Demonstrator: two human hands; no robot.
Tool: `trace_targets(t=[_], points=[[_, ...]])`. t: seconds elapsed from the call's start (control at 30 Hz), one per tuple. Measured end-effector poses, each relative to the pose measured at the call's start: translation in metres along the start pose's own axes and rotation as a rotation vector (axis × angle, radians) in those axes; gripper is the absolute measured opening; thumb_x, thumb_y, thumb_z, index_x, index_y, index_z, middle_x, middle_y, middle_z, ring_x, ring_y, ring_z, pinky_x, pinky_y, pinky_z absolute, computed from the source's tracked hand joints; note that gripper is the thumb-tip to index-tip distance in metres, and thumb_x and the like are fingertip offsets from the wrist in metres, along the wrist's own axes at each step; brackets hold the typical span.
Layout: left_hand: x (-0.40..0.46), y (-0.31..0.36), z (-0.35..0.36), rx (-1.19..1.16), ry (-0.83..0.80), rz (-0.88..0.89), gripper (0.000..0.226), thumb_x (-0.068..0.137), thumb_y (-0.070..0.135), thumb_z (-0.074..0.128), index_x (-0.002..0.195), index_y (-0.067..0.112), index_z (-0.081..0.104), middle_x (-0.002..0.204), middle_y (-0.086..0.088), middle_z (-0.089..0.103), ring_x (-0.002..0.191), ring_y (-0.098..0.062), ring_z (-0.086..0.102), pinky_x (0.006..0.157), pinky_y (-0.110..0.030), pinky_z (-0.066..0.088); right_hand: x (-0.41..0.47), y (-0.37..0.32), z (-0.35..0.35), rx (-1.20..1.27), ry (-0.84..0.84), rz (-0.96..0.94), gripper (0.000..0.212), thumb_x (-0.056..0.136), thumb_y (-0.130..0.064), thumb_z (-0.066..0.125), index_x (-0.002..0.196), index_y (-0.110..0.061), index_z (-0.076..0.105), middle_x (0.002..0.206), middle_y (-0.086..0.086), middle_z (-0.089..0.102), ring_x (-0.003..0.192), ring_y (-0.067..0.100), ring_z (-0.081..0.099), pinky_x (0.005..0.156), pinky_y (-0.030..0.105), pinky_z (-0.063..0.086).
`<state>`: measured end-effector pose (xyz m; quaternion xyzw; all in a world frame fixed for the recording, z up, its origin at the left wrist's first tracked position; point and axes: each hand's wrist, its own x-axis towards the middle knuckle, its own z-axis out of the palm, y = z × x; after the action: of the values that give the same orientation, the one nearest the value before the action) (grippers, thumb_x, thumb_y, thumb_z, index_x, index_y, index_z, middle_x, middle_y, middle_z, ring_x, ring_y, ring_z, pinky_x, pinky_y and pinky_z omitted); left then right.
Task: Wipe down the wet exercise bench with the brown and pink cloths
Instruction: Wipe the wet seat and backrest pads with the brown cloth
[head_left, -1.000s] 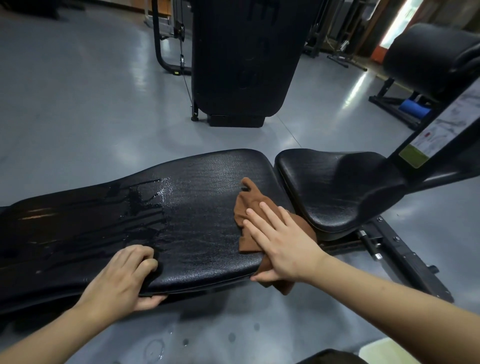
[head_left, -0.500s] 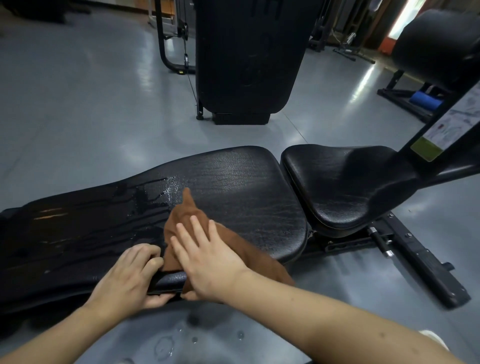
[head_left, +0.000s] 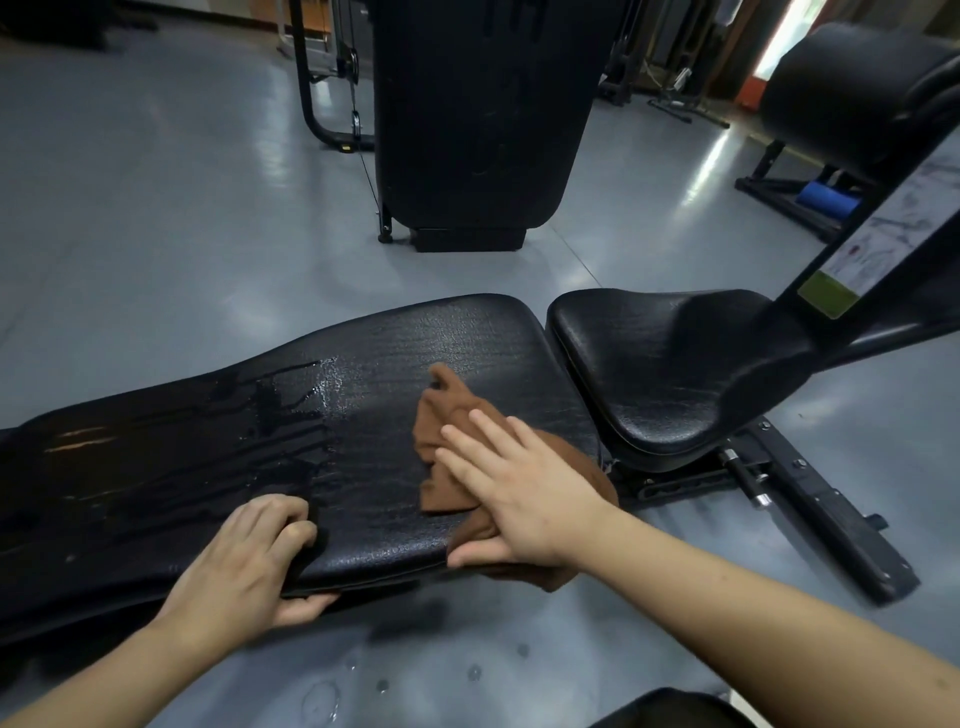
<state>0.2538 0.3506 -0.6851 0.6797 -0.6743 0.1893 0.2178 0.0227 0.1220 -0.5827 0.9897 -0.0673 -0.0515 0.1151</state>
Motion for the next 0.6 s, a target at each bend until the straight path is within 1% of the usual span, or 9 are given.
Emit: trace_targets(t=[0.1, 0.17, 0.23, 0.3, 0.37, 0.5, 0.53, 0.6], points=[[0.0, 0.0, -0.001, -0.002, 0.004, 0.001, 0.061, 0.071, 0.064, 0.062, 0.099, 0.013, 0.048, 0.103, -0.011, 0.053, 0.099, -0.031, 0.05, 0.089, -0.038, 0.04, -0.009, 0.014, 0.002, 0.053, 0.03, 0.161, 0.104, 0.081, -0.089, 0.029, 0.154, -0.015, 0.038, 0.164, 0.006, 0.03, 0.152, 0.038, 0.022, 0.116, 0.061, 0.028], [0.0, 0.001, -0.001, -0.004, 0.004, 0.003, 0.06, 0.07, 0.064, 0.062, 0.099, 0.013, 0.047, 0.104, -0.01, 0.052, 0.099, -0.031, 0.05, 0.088, -0.038, 0.04, -0.013, 0.025, 0.002, 0.075, 0.039, 0.302, 0.103, 0.081, -0.088, 0.022, 0.155, -0.017, 0.038, 0.165, 0.004, 0.028, 0.153, 0.036, 0.02, 0.115, 0.06, 0.029], [0.0, 0.0, 0.0, -0.002, 0.004, 0.004, 0.061, 0.069, 0.064, 0.062, 0.099, 0.013, 0.047, 0.104, -0.009, 0.051, 0.098, -0.031, 0.049, 0.088, -0.037, 0.039, -0.017, 0.036, 0.001, 0.107, 0.019, 0.463, 0.11, 0.077, -0.092, 0.014, 0.158, -0.019, 0.03, 0.168, 0.002, 0.019, 0.155, 0.034, 0.012, 0.118, 0.056, 0.026], [0.0, -0.001, 0.0, 0.0, 0.001, 0.005, 0.061, 0.069, 0.065, 0.061, 0.099, 0.013, 0.048, 0.104, -0.009, 0.051, 0.098, -0.03, 0.049, 0.088, -0.037, 0.039, -0.018, 0.04, 0.001, 0.153, 0.01, 0.59, 0.118, 0.072, -0.096, 0.011, 0.16, -0.019, 0.023, 0.17, 0.001, 0.012, 0.155, 0.033, 0.008, 0.121, 0.051, 0.024], [0.0, -0.001, 0.0, 0.004, 0.004, 0.01, 0.061, 0.069, 0.065, 0.061, 0.099, 0.013, 0.048, 0.103, -0.01, 0.052, 0.098, -0.03, 0.049, 0.087, -0.037, 0.039, -0.014, 0.039, 0.0, 0.171, 0.026, 0.664, 0.119, 0.07, -0.094, 0.012, 0.16, -0.017, 0.022, 0.169, 0.003, 0.014, 0.154, 0.033, 0.011, 0.121, 0.048, 0.025], [0.0, -0.001, 0.001, 0.004, 0.004, -0.001, 0.06, 0.071, 0.065, 0.06, 0.1, 0.014, 0.048, 0.103, -0.011, 0.054, 0.099, -0.03, 0.05, 0.088, -0.038, 0.04, -0.003, 0.034, -0.003, 0.189, 0.044, 0.753, 0.121, 0.069, -0.093, 0.013, 0.159, -0.012, 0.022, 0.167, 0.007, 0.02, 0.15, 0.034, 0.021, 0.12, 0.046, 0.027], [-0.001, -0.001, 0.002, 0.006, 0.005, -0.006, 0.059, 0.073, 0.066, 0.059, 0.1, 0.014, 0.048, 0.103, -0.011, 0.054, 0.099, -0.031, 0.05, 0.088, -0.038, 0.04, -0.001, 0.033, -0.004, 0.189, 0.045, 0.77, 0.121, 0.071, -0.093, 0.016, 0.159, -0.011, 0.022, 0.166, 0.008, 0.021, 0.149, 0.035, 0.022, 0.119, 0.046, 0.028], [-0.002, -0.001, 0.004, 0.006, 0.011, -0.006, 0.057, 0.083, 0.068, 0.053, 0.1, 0.014, 0.048, 0.103, -0.011, 0.054, 0.099, -0.03, 0.05, 0.089, -0.038, 0.04, 0.003, 0.03, -0.005, 0.187, 0.041, 0.806, 0.118, 0.074, -0.09, 0.024, 0.159, -0.008, 0.02, 0.164, 0.011, 0.023, 0.147, 0.035, 0.024, 0.118, 0.046, 0.029]])
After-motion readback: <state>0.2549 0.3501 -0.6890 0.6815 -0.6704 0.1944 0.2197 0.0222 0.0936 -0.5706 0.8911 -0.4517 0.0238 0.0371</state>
